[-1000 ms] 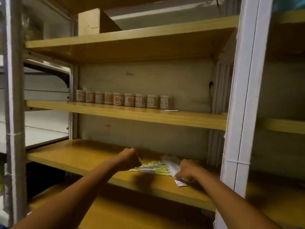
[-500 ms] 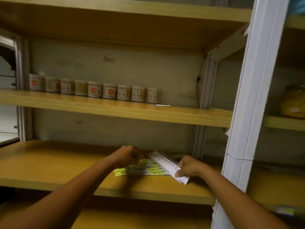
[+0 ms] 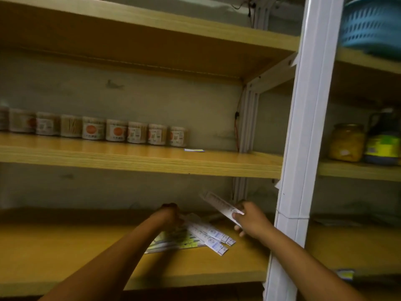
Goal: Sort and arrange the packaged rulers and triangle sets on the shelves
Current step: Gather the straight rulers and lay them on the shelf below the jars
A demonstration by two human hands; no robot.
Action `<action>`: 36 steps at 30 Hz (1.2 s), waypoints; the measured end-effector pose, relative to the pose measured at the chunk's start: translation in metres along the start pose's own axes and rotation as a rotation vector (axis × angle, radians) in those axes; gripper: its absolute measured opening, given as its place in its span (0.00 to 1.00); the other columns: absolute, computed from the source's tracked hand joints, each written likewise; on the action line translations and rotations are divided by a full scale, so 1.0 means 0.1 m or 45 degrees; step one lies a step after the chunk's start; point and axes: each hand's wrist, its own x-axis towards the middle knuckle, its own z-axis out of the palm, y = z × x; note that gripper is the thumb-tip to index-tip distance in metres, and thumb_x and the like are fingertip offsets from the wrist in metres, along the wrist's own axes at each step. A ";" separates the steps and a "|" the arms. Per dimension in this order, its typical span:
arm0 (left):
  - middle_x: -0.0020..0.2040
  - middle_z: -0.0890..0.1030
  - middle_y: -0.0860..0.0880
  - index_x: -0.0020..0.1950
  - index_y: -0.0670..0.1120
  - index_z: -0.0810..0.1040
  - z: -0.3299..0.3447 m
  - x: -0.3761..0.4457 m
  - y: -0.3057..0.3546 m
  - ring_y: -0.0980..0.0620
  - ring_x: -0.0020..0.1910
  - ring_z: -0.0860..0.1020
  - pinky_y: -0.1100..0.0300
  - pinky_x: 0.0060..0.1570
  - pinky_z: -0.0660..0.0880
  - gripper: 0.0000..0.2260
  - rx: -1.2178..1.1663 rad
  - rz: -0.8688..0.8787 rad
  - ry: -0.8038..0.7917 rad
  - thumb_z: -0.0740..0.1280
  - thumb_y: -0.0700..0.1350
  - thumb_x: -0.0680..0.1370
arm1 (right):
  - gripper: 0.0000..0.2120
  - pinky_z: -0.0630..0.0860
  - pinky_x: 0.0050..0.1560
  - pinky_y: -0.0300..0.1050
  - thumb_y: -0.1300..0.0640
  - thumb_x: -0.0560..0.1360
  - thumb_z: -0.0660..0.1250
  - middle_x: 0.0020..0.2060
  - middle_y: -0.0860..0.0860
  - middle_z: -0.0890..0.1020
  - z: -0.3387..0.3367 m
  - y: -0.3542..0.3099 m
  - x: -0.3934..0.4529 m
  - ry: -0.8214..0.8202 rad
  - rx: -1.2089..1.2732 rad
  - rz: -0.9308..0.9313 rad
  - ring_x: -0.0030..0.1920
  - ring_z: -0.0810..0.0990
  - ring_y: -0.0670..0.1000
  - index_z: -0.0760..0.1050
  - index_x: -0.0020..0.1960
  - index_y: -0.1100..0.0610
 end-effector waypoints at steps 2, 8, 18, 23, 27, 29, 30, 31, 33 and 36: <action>0.65 0.75 0.45 0.67 0.46 0.72 0.09 0.15 -0.03 0.46 0.61 0.75 0.55 0.59 0.75 0.24 0.001 -0.029 -0.017 0.67 0.55 0.74 | 0.14 0.78 0.32 0.36 0.56 0.81 0.62 0.52 0.53 0.77 0.00 0.00 -0.03 0.014 -0.003 0.006 0.40 0.81 0.48 0.68 0.66 0.56; 0.63 0.76 0.43 0.68 0.43 0.69 0.30 0.33 -0.03 0.45 0.59 0.76 0.56 0.55 0.75 0.30 -0.055 -0.122 0.042 0.69 0.58 0.72 | 0.10 0.75 0.30 0.35 0.55 0.81 0.62 0.51 0.53 0.80 -0.02 -0.02 -0.08 0.077 -0.036 0.010 0.37 0.80 0.47 0.71 0.61 0.54; 0.50 0.81 0.42 0.60 0.40 0.72 0.31 0.35 -0.01 0.48 0.40 0.82 0.56 0.38 0.81 0.21 -0.376 -0.245 0.002 0.74 0.45 0.72 | 0.06 0.75 0.30 0.35 0.56 0.80 0.63 0.53 0.55 0.80 -0.02 0.01 -0.12 0.102 -0.028 0.001 0.36 0.81 0.47 0.73 0.56 0.53; 0.48 0.82 0.41 0.55 0.40 0.74 0.26 0.30 -0.14 0.43 0.42 0.83 0.51 0.42 0.82 0.16 -0.667 -0.192 0.075 0.74 0.44 0.72 | 0.10 0.77 0.33 0.34 0.56 0.79 0.65 0.54 0.53 0.80 0.00 0.03 -0.13 0.095 0.062 -0.012 0.42 0.83 0.49 0.75 0.60 0.54; 0.42 0.81 0.36 0.54 0.38 0.74 0.13 0.09 -0.30 0.40 0.39 0.81 0.42 0.43 0.80 0.19 -1.143 -0.245 0.207 0.77 0.38 0.68 | 0.11 0.74 0.30 0.31 0.57 0.79 0.65 0.54 0.53 0.80 0.06 0.00 -0.16 0.106 0.138 -0.047 0.42 0.82 0.47 0.76 0.62 0.54; 0.40 0.80 0.34 0.53 0.37 0.75 0.03 -0.10 -0.33 0.42 0.34 0.79 0.47 0.37 0.79 0.17 -1.249 -0.245 0.222 0.76 0.36 0.69 | 0.12 0.73 0.30 0.30 0.58 0.79 0.65 0.54 0.53 0.81 0.08 -0.01 -0.18 0.100 0.185 -0.062 0.43 0.82 0.46 0.75 0.62 0.54; 0.41 0.81 0.34 0.54 0.35 0.75 -0.02 -0.21 -0.32 0.43 0.32 0.80 0.51 0.35 0.79 0.16 -1.297 -0.235 0.228 0.75 0.35 0.70 | 0.12 0.74 0.30 0.31 0.59 0.79 0.65 0.54 0.53 0.81 0.08 -0.02 -0.19 0.091 0.212 -0.065 0.43 0.82 0.47 0.74 0.63 0.54; 0.43 0.81 0.35 0.55 0.34 0.75 -0.08 -0.33 -0.30 0.45 0.30 0.81 0.54 0.32 0.80 0.14 -1.340 -0.223 0.229 0.73 0.34 0.72 | 0.12 0.74 0.31 0.31 0.59 0.79 0.65 0.54 0.52 0.81 0.08 -0.04 -0.20 0.079 0.235 -0.068 0.44 0.82 0.47 0.74 0.63 0.54; 0.46 0.82 0.35 0.56 0.34 0.74 -0.18 -0.53 -0.28 0.48 0.30 0.83 0.58 0.31 0.81 0.12 -1.397 -0.199 0.228 0.70 0.34 0.74 | 0.12 0.75 0.32 0.32 0.61 0.79 0.65 0.54 0.51 0.80 0.07 -0.07 -0.24 0.054 0.275 -0.083 0.44 0.82 0.47 0.73 0.62 0.54; 0.47 0.82 0.35 0.57 0.37 0.72 -0.33 -0.85 -0.24 0.44 0.37 0.84 0.55 0.37 0.83 0.10 -1.492 -0.175 0.249 0.66 0.35 0.77 | 0.11 0.79 0.37 0.37 0.61 0.79 0.65 0.54 0.51 0.80 0.01 -0.09 -0.30 0.038 0.316 -0.134 0.44 0.82 0.48 0.73 0.60 0.52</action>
